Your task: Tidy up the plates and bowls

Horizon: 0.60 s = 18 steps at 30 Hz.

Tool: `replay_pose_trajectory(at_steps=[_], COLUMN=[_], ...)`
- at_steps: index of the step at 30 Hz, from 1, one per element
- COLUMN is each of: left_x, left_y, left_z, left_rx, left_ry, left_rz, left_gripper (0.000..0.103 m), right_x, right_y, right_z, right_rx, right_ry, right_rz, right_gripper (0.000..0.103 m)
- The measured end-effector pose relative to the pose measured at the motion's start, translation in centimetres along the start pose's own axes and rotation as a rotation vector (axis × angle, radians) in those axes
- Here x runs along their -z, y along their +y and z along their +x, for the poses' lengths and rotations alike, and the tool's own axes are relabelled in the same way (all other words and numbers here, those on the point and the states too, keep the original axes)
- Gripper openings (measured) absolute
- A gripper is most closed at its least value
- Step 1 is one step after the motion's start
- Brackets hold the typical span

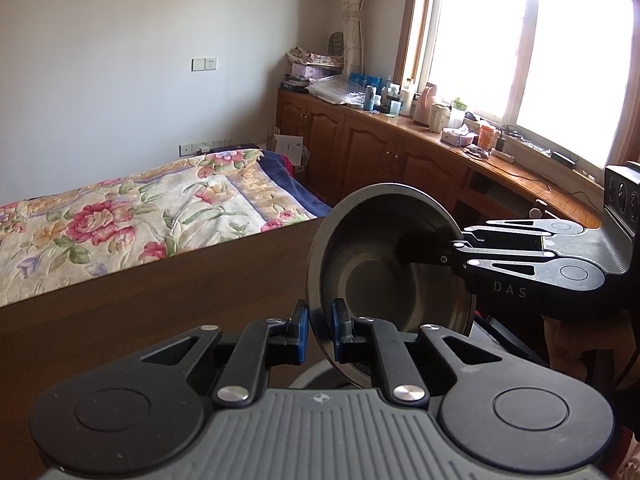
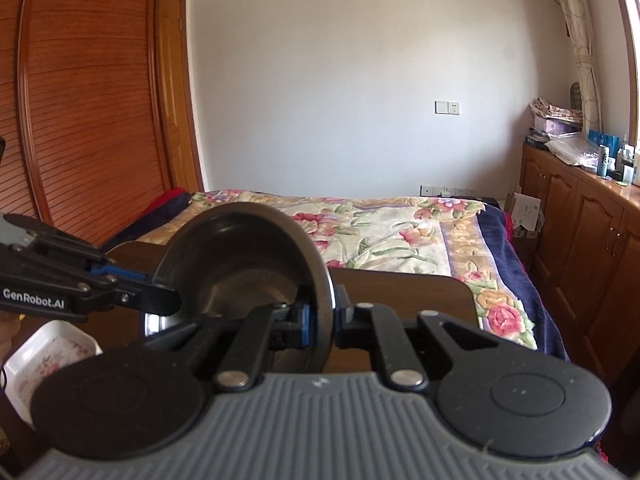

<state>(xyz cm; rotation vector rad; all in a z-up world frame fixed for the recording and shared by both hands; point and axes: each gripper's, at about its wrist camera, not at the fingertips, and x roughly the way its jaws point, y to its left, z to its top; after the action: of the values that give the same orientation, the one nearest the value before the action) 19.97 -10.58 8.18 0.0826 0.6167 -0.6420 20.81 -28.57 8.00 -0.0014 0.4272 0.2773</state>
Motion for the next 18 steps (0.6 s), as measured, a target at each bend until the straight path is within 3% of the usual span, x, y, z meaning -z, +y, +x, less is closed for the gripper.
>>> replay_pose_trajectory(at_steps=[18], left_x=[5.9], left_y=[0.9], left_z=[-1.0], left_rx=[0.012], left_ry=[0.054], left_rz=[-0.066], left_gripper=[0.012], right_x=[3.8], right_y=[4.0], right_z=[-0.8], right_rx=[-0.024], right_ry=[0.083], right_rz=[-0.066], right_gripper=[0.013])
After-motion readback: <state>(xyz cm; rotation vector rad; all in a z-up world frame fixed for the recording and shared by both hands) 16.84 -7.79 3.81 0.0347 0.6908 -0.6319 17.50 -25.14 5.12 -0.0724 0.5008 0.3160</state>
